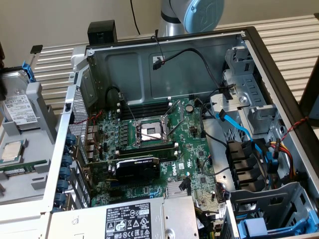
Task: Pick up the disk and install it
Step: 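Pick up the disk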
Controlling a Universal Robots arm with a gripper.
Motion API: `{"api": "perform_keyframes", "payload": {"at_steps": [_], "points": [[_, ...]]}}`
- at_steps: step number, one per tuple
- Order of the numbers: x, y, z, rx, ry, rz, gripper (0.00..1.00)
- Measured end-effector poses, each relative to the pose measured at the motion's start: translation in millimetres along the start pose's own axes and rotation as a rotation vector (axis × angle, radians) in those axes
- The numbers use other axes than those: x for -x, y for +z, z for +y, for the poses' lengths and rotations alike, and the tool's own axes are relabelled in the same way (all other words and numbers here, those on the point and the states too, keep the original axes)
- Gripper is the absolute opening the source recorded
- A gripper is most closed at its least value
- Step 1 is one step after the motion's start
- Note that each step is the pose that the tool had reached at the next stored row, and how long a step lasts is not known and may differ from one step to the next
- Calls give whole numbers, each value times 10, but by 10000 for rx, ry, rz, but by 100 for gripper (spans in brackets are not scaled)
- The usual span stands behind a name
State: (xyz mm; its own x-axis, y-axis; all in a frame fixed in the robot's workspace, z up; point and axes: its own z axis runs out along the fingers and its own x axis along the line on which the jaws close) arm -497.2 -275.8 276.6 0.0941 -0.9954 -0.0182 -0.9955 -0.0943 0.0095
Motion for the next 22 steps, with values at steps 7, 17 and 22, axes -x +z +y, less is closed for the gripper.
{"api": "perform_keyframes", "payload": {"at_steps": [7,17,22], "points": [[1,0,10,-23,188,0,53],[6,-7,13,-40,306,0,53],[6,-16,16,-49,325,1,53]]}}
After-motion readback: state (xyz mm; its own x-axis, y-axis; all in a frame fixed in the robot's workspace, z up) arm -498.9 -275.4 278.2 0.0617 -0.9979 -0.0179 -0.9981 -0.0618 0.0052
